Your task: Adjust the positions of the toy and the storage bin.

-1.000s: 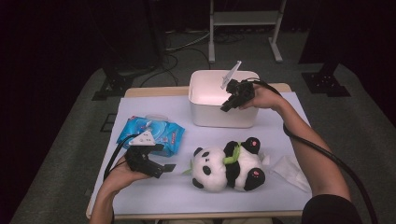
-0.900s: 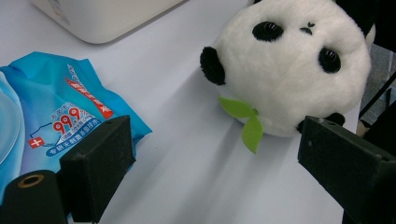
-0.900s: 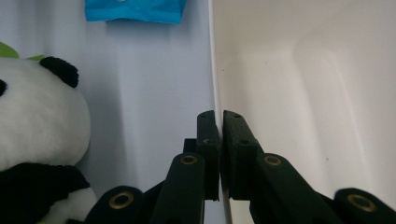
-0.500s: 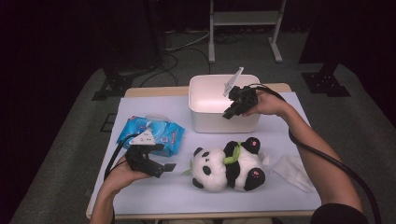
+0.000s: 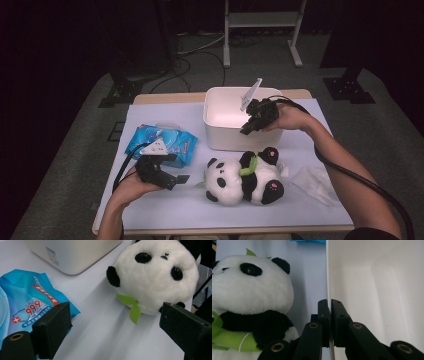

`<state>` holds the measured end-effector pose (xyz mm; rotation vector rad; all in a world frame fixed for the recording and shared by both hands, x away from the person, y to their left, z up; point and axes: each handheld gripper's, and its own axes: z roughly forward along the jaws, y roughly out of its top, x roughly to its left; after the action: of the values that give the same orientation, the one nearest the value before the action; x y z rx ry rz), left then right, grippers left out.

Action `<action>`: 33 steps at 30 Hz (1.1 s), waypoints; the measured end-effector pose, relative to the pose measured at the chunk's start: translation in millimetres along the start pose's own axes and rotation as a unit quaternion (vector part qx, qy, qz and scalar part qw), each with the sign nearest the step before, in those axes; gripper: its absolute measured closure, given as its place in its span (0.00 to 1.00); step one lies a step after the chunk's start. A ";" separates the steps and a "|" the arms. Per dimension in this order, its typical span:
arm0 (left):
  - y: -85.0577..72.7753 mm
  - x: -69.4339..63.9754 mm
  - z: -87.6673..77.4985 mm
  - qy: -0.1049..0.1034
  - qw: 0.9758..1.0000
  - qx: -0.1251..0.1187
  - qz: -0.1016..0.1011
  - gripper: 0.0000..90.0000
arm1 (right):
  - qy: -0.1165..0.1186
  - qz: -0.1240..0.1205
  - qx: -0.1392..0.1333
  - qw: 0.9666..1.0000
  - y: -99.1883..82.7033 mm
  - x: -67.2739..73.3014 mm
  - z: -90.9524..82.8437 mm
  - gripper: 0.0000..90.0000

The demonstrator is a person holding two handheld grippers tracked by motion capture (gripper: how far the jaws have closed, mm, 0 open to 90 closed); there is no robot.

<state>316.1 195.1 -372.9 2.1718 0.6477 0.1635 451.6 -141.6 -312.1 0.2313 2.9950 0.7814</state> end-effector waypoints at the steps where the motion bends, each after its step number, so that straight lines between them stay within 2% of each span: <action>1: 0.0 0.5 0.2 -0.001 1.000 0.002 0.003 0.11 | 0.001 -0.001 0.001 1.000 -0.2 1.2 -0.1 0.95; 16: -0.1 -0.4 -1.7 0.004 1.000 0.002 0.000 0.11 | 0.002 -0.003 0.004 1.000 -2.5 23.5 -1.9 0.95; 33: 0.2 -0.7 -0.6 0.003 1.000 0.002 0.001 0.11 | 0.009 -0.011 0.005 1.000 -4.1 34.9 -3.1 0.95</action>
<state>315.4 195.1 -372.3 2.1768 0.6483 0.1694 416.4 -141.2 -311.3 0.1938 3.0140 0.7696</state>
